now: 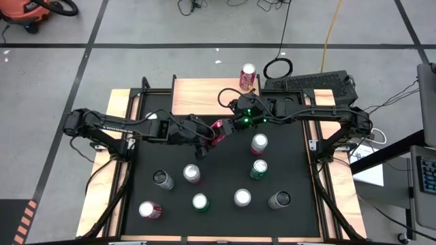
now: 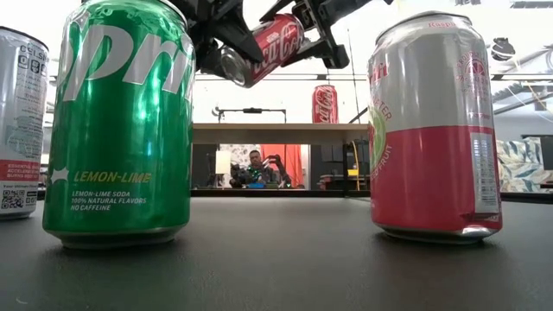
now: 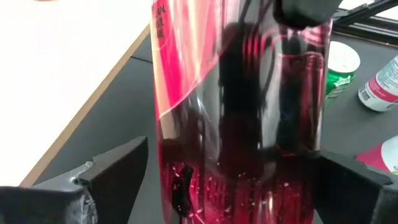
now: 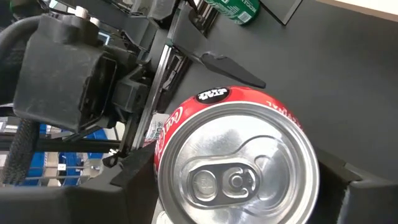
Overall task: Place canned beverage on shelf
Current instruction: Put the top red soda can aligned with the other red soda can on the shelf
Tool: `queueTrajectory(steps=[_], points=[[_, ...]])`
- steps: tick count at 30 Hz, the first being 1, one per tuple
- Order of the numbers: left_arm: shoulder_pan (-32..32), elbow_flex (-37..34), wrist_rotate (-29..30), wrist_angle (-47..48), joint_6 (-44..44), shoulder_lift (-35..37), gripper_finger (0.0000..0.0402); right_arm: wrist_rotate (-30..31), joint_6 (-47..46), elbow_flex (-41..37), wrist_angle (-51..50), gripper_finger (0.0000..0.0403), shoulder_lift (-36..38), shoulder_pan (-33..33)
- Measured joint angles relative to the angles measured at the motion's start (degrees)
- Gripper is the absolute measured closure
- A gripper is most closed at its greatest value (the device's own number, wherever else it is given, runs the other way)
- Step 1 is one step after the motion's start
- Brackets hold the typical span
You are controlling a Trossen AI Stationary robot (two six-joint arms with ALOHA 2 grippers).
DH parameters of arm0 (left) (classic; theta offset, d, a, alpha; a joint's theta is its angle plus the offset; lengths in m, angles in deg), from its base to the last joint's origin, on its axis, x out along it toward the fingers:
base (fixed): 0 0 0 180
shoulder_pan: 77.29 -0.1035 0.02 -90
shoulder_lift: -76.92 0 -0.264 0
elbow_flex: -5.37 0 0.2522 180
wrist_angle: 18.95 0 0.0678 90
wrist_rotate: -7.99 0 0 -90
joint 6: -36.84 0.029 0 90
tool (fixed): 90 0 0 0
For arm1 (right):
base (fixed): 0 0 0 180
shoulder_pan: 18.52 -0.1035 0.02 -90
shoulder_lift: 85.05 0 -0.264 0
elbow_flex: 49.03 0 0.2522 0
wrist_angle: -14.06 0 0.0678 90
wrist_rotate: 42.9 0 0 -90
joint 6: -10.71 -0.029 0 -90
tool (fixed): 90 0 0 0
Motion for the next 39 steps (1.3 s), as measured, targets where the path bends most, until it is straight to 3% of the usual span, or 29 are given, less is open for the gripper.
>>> queueTrajectory(steps=[11, 15, 26, 32, 39], points=[[0.04, -0.07, -0.07, -1.15, 0.08, 0.00, 0.0114, 0.09, -0.14, 0.02, -0.04, 0.0135, 0.07, 0.00], [0.00, -0.08, -1.20, -1.53, -0.34, 0.03, 0.0115, -0.46, -0.31, 0.02, -0.13, 0.0124, 0.09, 0.03], [-0.01, -0.11, -7.47, -2.70, -4.65, 3.51, 0.0106, -7.98, 3.51, 0.15, 4.08, 0.0038, 1.25, 1.75], [-0.02, -0.11, -9.59, -3.64, -6.14, 5.55, 0.0105, -7.70, 9.56, 0.13, 5.92, 0.0034, 5.27, 3.05], [-0.39, -0.07, -11.96, -12.03, -11.50, 6.81, 0.0105, -7.40, 18.55, 0.13, 5.86, 0.0035, 10.71, 4.72]])
